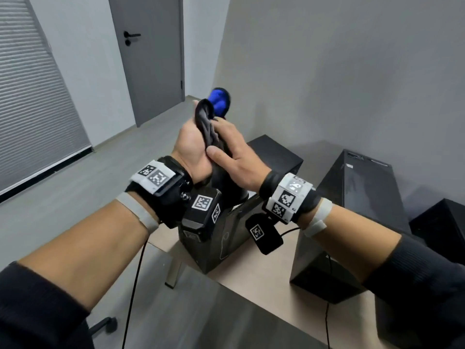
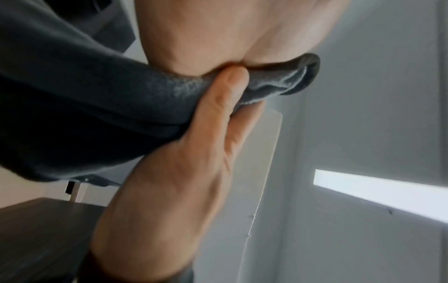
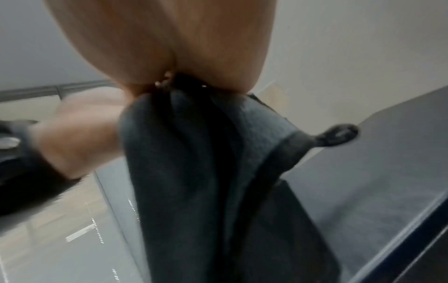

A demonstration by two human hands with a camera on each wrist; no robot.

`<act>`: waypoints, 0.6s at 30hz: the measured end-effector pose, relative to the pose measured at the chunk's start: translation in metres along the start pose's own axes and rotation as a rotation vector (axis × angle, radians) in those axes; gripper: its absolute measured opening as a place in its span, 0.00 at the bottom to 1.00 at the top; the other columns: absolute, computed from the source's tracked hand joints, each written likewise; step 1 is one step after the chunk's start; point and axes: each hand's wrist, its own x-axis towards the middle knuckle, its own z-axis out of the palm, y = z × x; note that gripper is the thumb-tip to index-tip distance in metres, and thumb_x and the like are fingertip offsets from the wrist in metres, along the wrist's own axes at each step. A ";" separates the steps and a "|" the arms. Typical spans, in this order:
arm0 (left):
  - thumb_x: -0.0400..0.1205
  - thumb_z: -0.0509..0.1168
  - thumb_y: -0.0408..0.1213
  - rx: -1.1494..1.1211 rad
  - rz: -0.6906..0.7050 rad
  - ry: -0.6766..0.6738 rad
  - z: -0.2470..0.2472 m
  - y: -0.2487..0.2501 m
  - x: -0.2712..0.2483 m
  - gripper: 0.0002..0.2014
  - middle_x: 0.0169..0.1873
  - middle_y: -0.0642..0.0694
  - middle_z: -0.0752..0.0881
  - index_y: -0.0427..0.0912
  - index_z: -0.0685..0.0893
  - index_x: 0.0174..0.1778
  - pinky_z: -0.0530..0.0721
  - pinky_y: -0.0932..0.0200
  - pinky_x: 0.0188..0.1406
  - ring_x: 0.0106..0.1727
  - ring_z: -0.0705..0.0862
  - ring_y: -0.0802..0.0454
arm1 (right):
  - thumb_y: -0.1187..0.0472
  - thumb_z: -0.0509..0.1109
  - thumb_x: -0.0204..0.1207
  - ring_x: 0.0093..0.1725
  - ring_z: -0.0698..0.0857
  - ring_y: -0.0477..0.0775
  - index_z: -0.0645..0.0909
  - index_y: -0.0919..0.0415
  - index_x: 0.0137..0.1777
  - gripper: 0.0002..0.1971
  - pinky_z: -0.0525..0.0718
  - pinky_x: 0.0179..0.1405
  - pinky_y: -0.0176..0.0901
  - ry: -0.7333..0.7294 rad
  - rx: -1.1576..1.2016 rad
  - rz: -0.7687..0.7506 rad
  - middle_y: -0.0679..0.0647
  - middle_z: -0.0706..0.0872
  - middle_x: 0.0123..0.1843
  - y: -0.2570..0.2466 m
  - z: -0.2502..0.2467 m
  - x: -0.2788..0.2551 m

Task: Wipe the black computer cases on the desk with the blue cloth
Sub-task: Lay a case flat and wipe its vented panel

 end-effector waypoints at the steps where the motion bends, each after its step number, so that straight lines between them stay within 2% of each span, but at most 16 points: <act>1: 0.85 0.55 0.61 -0.021 -0.003 0.007 -0.004 0.001 -0.002 0.22 0.49 0.44 0.74 0.43 0.75 0.49 0.55 0.57 0.82 0.63 0.75 0.47 | 0.57 0.62 0.81 0.80 0.67 0.57 0.70 0.68 0.77 0.26 0.61 0.82 0.55 -0.023 -0.021 -0.004 0.63 0.72 0.77 0.004 0.006 0.000; 2: 0.85 0.53 0.62 -0.046 -0.005 0.013 -0.010 0.000 -0.003 0.24 0.53 0.42 0.73 0.42 0.74 0.52 0.52 0.54 0.85 0.68 0.71 0.45 | 0.58 0.60 0.82 0.79 0.68 0.58 0.71 0.67 0.76 0.24 0.62 0.81 0.60 -0.016 -0.035 -0.012 0.62 0.73 0.76 0.009 0.011 0.001; 3: 0.86 0.51 0.62 -0.028 -0.007 0.020 -0.013 -0.001 -0.005 0.25 0.56 0.40 0.74 0.40 0.73 0.55 0.54 0.51 0.86 0.71 0.70 0.45 | 0.58 0.59 0.83 0.74 0.72 0.57 0.74 0.66 0.74 0.22 0.66 0.77 0.62 0.021 -0.059 -0.021 0.60 0.77 0.72 0.013 0.013 0.002; 5: 0.89 0.47 0.56 -0.039 -0.046 0.006 -0.021 -0.005 -0.008 0.25 0.58 0.36 0.77 0.35 0.75 0.58 0.61 0.48 0.84 0.71 0.73 0.42 | 0.57 0.60 0.82 0.62 0.75 0.57 0.78 0.62 0.67 0.17 0.72 0.67 0.61 0.077 -0.127 -0.017 0.55 0.81 0.62 0.016 0.016 0.006; 8: 0.91 0.48 0.48 -0.076 -0.064 0.016 -0.023 -0.006 -0.012 0.22 0.64 0.36 0.79 0.33 0.76 0.63 0.67 0.48 0.82 0.75 0.76 0.42 | 0.58 0.63 0.80 0.53 0.74 0.58 0.79 0.63 0.59 0.12 0.75 0.59 0.55 0.065 -0.169 -0.047 0.54 0.81 0.54 0.016 0.016 0.009; 9: 0.91 0.48 0.46 -0.048 -0.058 0.026 -0.022 -0.004 -0.014 0.20 0.61 0.37 0.82 0.33 0.78 0.61 0.72 0.50 0.79 0.72 0.80 0.44 | 0.61 0.65 0.80 0.51 0.75 0.58 0.79 0.65 0.56 0.09 0.75 0.56 0.53 0.068 -0.168 -0.075 0.55 0.81 0.51 0.014 0.014 0.011; 11: 0.92 0.49 0.43 0.068 -0.058 0.028 -0.021 -0.002 -0.015 0.18 0.48 0.41 0.87 0.37 0.82 0.54 0.82 0.55 0.64 0.54 0.87 0.48 | 0.68 0.65 0.77 0.48 0.77 0.60 0.78 0.68 0.54 0.07 0.77 0.54 0.55 0.082 -0.159 -0.086 0.57 0.82 0.49 0.014 0.008 0.015; 13: 0.91 0.51 0.39 0.255 -0.071 0.058 -0.020 -0.001 -0.010 0.13 0.42 0.46 0.86 0.43 0.81 0.52 0.85 0.58 0.49 0.42 0.86 0.53 | 0.73 0.62 0.72 0.49 0.80 0.60 0.79 0.67 0.56 0.13 0.79 0.54 0.59 0.101 -0.127 -0.029 0.54 0.84 0.49 0.014 0.001 0.022; 15: 0.91 0.54 0.35 0.351 -0.061 0.139 -0.023 0.003 -0.004 0.09 0.39 0.48 0.84 0.45 0.80 0.51 0.87 0.62 0.38 0.37 0.83 0.55 | 0.75 0.62 0.71 0.52 0.83 0.56 0.79 0.63 0.62 0.20 0.81 0.58 0.58 0.086 -0.099 0.009 0.50 0.85 0.52 0.015 -0.006 0.028; 17: 0.89 0.56 0.31 0.324 -0.017 0.201 -0.028 0.011 0.004 0.10 0.36 0.48 0.87 0.44 0.82 0.50 0.89 0.63 0.33 0.37 0.85 0.54 | 0.72 0.65 0.72 0.64 0.81 0.55 0.76 0.62 0.69 0.24 0.77 0.69 0.53 0.034 -0.075 -0.002 0.53 0.83 0.63 0.012 -0.010 0.029; 18: 0.89 0.55 0.29 0.277 0.006 0.209 -0.028 0.015 0.006 0.11 0.37 0.46 0.88 0.42 0.83 0.52 0.89 0.62 0.33 0.37 0.87 0.53 | 0.69 0.68 0.73 0.72 0.76 0.55 0.72 0.65 0.74 0.27 0.71 0.77 0.48 -0.007 -0.069 -0.021 0.57 0.78 0.70 0.011 -0.010 0.028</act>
